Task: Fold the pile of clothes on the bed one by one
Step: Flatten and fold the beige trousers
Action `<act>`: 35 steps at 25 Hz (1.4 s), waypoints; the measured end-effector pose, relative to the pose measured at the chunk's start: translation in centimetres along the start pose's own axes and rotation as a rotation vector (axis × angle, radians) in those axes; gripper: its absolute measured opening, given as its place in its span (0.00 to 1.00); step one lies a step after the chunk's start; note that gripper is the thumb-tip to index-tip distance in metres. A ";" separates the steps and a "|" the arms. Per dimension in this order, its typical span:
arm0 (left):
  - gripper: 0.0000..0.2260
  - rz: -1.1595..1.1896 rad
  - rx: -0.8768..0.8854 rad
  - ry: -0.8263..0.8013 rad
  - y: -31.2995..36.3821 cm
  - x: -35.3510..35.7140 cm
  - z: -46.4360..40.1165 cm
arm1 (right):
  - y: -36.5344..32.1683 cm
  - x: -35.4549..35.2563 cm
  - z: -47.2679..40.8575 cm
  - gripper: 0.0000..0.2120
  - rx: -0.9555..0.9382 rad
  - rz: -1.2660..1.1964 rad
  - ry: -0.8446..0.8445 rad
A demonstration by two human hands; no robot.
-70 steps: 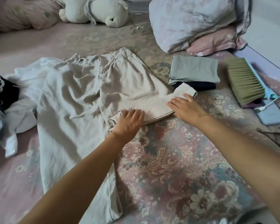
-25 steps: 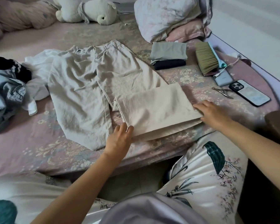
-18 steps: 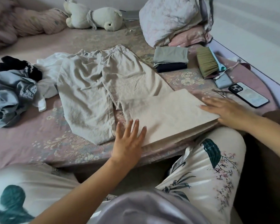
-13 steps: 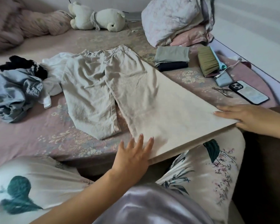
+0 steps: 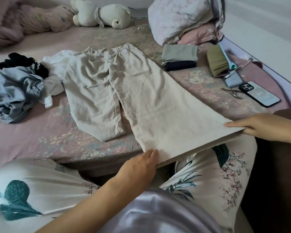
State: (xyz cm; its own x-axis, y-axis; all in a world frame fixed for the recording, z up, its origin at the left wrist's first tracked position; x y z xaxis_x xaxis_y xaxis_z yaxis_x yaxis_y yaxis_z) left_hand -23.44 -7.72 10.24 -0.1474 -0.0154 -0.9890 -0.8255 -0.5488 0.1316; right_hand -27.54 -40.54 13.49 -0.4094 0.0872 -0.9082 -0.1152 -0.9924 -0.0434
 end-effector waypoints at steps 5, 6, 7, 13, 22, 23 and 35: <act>0.12 0.383 -0.116 0.042 -2.7 -4.5 -1.3 | 0.2 -2.1 -3.3 0.16 0.147 -0.349 -0.170; 0.09 0.557 -0.170 0.072 -4.4 -5.6 -2.2 | 0.1 -3.8 -4.6 0.11 0.175 -0.468 -0.179; 0.06 0.724 -0.235 0.117 -6.5 -6.6 -3.1 | 0.3 -5.5 -6.1 0.06 0.204 -0.561 -0.184; 0.06 1.339 -0.601 0.297 -20.9 -7.2 -11.9 | -2.4 -14.3 -20.7 0.11 0.207 -0.858 -0.160; 0.16 0.220 -0.549 0.140 -31.5 0.3 -22.2 | -4.0 -8.3 -38.8 0.26 0.074 -0.561 0.199; 0.16 0.161 -0.508 0.129 -31.3 0.5 -22.5 | -4.4 -8.0 -39.4 0.26 0.042 -0.521 0.226; 0.06 0.371 -0.578 0.342 -32.5 -1.3 -21.4 | -5.4 -9.1 -41.9 0.15 -0.014 -0.356 0.142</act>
State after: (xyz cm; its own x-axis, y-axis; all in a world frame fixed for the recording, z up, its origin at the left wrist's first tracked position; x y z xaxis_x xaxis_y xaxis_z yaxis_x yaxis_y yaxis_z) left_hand 15.24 -7.81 5.81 -0.1046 -0.4896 -0.8657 -0.3245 -0.8060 0.4950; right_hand 14.73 -39.56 4.51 -0.2164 0.4148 -0.8838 -0.2151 -0.9032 -0.3713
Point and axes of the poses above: each hand's wrist, its own z-axis away from the middle knuckle, its own x-axis out of the palm, y = z × x, the point moved 7 cm from there along -z, towards the middle knuckle, and after that the axes turned 7 degrees about -z, right-handed, at the moved point
